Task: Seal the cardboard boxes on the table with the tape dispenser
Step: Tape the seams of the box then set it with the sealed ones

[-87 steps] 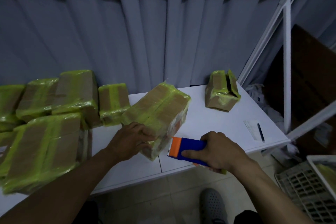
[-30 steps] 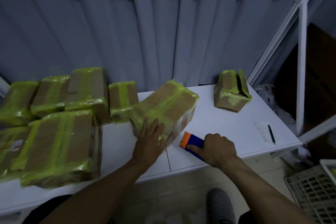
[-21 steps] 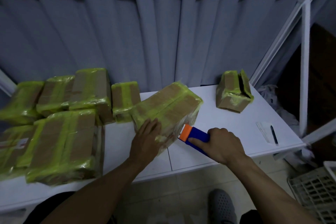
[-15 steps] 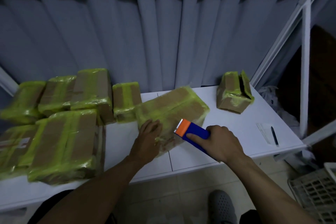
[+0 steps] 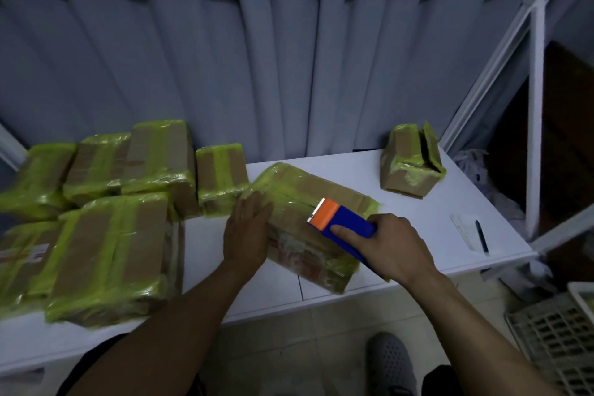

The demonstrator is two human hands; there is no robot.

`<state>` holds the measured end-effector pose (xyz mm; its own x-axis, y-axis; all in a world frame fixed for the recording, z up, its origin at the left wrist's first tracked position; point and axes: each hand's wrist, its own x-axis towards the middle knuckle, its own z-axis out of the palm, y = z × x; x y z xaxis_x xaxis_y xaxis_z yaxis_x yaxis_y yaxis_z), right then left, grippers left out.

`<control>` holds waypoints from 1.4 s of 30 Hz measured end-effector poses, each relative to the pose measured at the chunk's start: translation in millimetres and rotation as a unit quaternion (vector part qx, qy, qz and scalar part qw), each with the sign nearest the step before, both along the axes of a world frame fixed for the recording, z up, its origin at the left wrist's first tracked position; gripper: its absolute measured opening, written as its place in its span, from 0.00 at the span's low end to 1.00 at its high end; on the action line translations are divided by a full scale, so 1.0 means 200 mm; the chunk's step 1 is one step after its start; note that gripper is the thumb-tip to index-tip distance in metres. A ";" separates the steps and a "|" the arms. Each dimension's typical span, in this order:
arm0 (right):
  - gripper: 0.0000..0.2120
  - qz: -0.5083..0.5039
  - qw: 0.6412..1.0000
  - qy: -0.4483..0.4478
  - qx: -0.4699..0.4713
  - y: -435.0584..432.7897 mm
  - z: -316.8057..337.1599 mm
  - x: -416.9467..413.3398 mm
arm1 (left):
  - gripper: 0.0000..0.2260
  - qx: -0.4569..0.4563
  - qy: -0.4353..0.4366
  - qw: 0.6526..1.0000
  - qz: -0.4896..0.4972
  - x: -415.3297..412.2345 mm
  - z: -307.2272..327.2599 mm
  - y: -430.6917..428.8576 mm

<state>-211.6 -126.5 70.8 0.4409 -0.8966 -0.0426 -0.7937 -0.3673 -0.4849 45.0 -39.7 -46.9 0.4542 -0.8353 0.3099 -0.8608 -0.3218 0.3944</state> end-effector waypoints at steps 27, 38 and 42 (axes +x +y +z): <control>0.31 -0.090 0.995 0.033 -0.030 -0.12 0.03 -0.06 | 0.26 0.021 0.047 0.965 -0.256 -0.49 0.14 -0.13; 0.29 -0.045 0.999 -0.011 0.000 -0.10 0.00 -0.08 | 0.26 0.097 0.109 0.948 -0.282 -0.21 0.13 -0.12; 0.24 0.038 0.997 -0.042 0.044 -0.07 0.01 -0.08 | 0.27 0.122 0.172 0.938 -0.275 -0.08 0.14 -0.09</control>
<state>-227.4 -140.1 72.8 0.5133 -0.8545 -0.0799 -0.7200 -0.3782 -0.5819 29.8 -57.9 -18.9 -0.0289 -0.9996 -0.0063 -0.7585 0.0178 0.6515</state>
